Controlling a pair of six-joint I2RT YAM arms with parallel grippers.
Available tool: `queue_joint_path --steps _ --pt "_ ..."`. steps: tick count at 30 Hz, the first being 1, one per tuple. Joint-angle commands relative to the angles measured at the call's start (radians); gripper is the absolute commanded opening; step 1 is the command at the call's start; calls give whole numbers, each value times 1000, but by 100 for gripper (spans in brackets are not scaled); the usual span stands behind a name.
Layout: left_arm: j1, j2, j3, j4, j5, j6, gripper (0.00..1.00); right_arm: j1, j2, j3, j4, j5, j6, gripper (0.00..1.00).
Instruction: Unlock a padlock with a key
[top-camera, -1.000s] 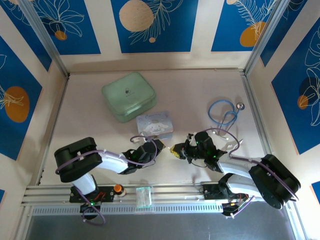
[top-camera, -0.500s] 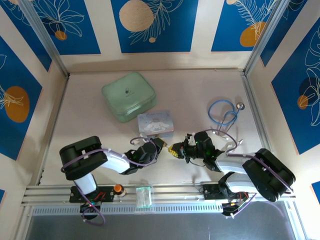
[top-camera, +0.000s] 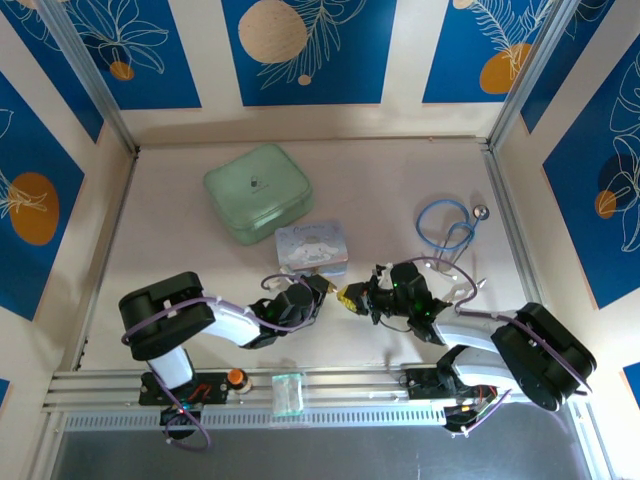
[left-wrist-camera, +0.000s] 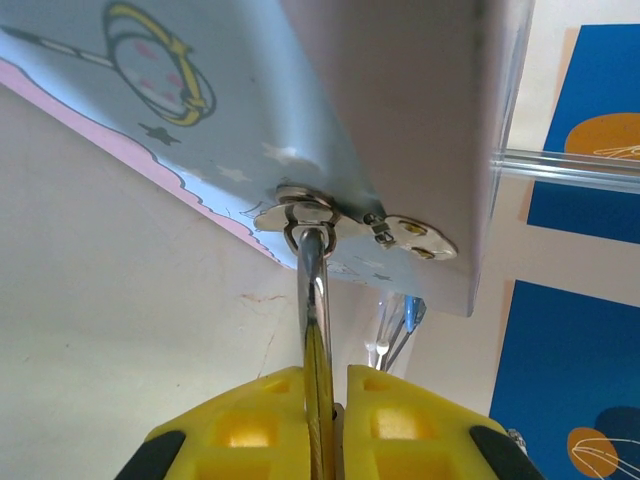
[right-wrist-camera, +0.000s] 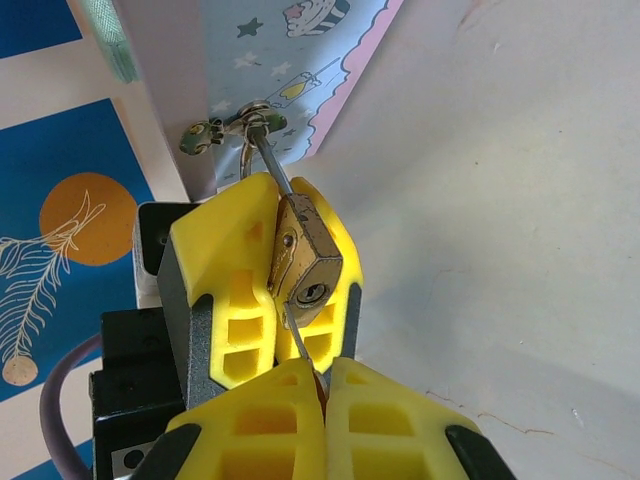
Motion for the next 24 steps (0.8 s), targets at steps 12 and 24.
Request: queue_joint_path --steps 12,24 --pt "-5 -25 40 15 -14 -23 2 21 -31 3 -75 32 -12 0" --pt "-8 -26 46 20 0 -24 1 13 -61 -15 -59 76 -8 0"
